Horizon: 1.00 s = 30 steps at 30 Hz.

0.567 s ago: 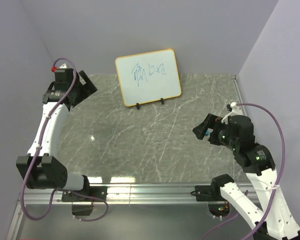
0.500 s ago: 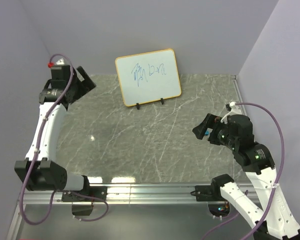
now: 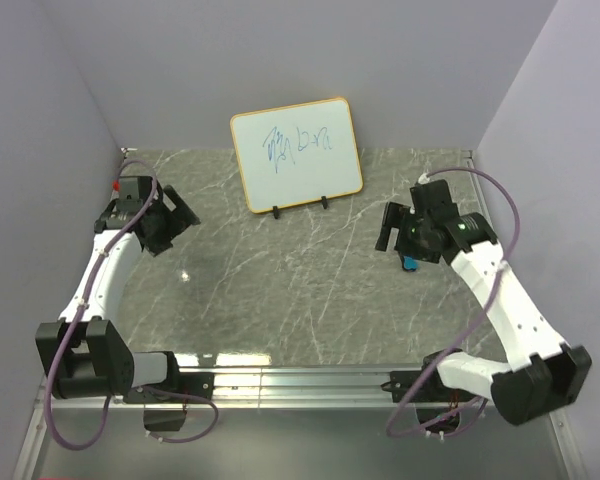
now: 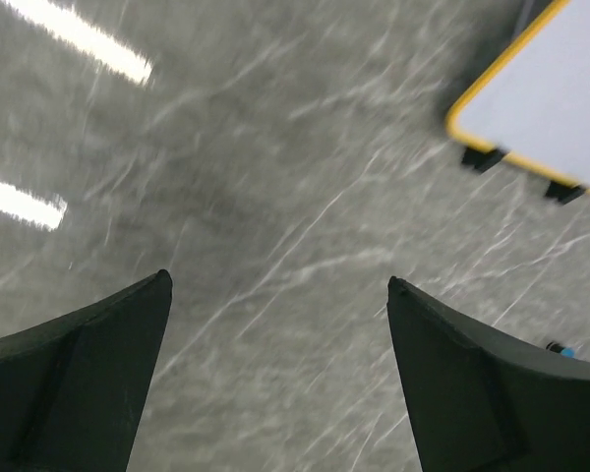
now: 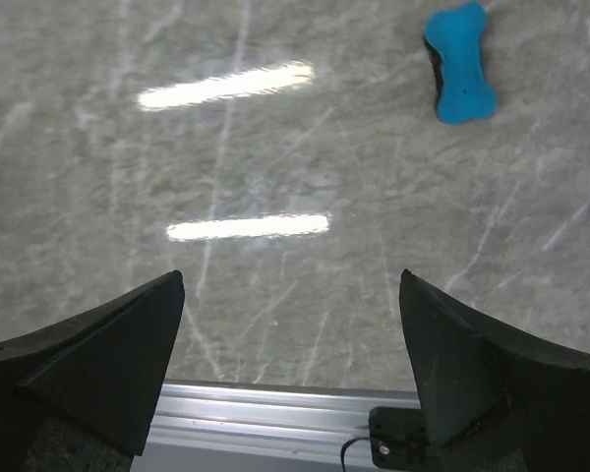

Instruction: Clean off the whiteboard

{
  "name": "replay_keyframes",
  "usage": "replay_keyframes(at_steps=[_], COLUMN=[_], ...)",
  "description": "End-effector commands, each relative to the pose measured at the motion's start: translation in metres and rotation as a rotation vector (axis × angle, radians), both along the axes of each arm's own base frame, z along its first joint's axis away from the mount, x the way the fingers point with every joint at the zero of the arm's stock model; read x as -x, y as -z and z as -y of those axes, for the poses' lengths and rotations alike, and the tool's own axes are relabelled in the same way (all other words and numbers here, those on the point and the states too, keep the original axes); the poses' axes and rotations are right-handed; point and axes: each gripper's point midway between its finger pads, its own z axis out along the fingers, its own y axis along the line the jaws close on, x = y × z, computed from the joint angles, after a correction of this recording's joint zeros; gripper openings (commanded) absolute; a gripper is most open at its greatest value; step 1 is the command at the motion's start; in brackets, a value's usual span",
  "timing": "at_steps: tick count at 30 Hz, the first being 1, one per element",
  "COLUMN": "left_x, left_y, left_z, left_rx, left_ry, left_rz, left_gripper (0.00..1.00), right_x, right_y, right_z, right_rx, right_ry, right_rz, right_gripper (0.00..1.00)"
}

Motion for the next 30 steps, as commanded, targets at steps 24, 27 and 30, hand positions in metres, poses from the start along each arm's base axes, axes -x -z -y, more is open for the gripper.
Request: replay_keyframes(at_steps=[24, 27, 30], left_x=[0.014, 0.019, 0.022], left_y=[-0.013, -0.015, -0.016], left_z=[0.009, 0.007, 0.003], left_rx=[-0.064, -0.077, -0.105], left_ry=[0.163, 0.166, 0.166], left_rz=[0.02, 0.019, 0.016], left_gripper=[0.83, 0.82, 0.82], right_x=[-0.099, -0.111, -0.117], right_y=[0.142, 0.147, 0.155], right_z=[0.089, 0.093, 0.091], right_rx=[0.202, 0.202, 0.198], right_ry=[0.195, 0.2, 0.188], right_rz=[-0.25, -0.265, -0.286], right_gripper=[0.83, 0.81, 0.75])
